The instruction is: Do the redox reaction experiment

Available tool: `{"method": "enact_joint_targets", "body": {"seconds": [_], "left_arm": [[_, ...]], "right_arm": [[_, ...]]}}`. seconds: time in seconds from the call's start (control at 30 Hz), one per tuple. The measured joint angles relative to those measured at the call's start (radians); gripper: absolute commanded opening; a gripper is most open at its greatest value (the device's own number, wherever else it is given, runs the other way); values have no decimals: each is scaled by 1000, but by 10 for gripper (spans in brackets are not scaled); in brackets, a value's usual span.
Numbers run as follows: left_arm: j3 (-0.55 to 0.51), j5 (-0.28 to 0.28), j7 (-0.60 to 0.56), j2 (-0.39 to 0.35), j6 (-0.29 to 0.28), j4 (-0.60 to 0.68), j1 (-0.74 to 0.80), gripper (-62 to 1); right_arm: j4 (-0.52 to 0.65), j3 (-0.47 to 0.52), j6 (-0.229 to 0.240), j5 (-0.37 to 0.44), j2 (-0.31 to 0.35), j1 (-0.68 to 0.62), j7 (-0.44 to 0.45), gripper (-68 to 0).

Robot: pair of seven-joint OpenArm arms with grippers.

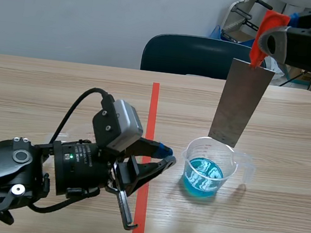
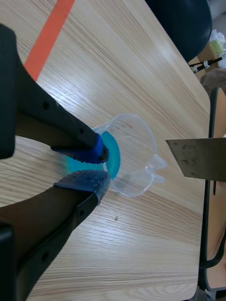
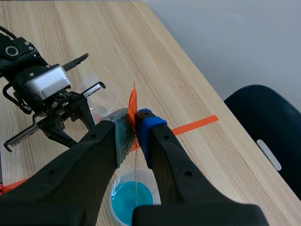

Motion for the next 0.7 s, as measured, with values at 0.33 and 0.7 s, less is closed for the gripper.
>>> {"method": "enact_joint_targets", "body": {"seconds": [0.33,0.7], "left_arm": [[0,-15,-58,-172,-4,146,92,-229],[0,-9,-204,-315,-18,205,139,14]], "right_arm": [[0,0,0,0,0,0,0,-667],[0,0,0,0,0,0,0,-667]]}}
